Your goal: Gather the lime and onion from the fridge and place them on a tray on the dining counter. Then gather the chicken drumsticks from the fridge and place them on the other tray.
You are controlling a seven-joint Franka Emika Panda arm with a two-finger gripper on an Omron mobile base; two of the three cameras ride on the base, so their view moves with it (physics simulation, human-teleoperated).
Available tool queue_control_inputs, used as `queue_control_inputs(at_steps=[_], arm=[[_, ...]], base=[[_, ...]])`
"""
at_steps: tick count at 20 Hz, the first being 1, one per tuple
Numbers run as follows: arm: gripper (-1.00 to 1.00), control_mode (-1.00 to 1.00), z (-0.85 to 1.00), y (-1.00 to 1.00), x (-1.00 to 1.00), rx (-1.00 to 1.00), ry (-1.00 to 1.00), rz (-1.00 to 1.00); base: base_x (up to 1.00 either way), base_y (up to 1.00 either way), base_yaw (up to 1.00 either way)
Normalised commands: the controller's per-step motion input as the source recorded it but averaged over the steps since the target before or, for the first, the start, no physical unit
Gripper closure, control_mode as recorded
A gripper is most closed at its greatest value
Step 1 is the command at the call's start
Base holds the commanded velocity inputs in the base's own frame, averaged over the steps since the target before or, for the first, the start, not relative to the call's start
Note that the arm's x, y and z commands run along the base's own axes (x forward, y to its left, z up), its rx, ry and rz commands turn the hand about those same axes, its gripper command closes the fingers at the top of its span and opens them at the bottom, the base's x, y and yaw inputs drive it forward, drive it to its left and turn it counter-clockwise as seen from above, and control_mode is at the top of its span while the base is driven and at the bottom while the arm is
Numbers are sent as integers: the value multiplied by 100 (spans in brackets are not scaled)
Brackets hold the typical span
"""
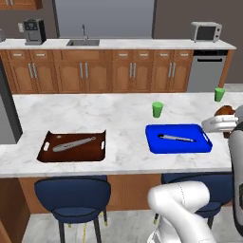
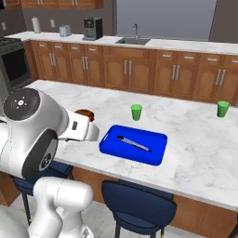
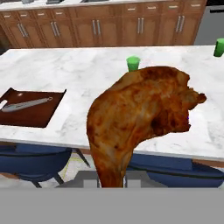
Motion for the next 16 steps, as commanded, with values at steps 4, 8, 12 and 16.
queue_control_inputs(at_steps=[4, 8, 12, 16], arm=[[100, -100, -60, -10, 98, 0, 23, 10], [100, -100, -71, -5, 41, -1, 17, 5], [100, -100, -57, -24, 20, -5, 8, 1], [100, -100, -31, -48, 49, 0, 7, -1]], base=[[0, 0, 0], [0, 0, 0], [0, 0, 0], [0, 0, 0]])
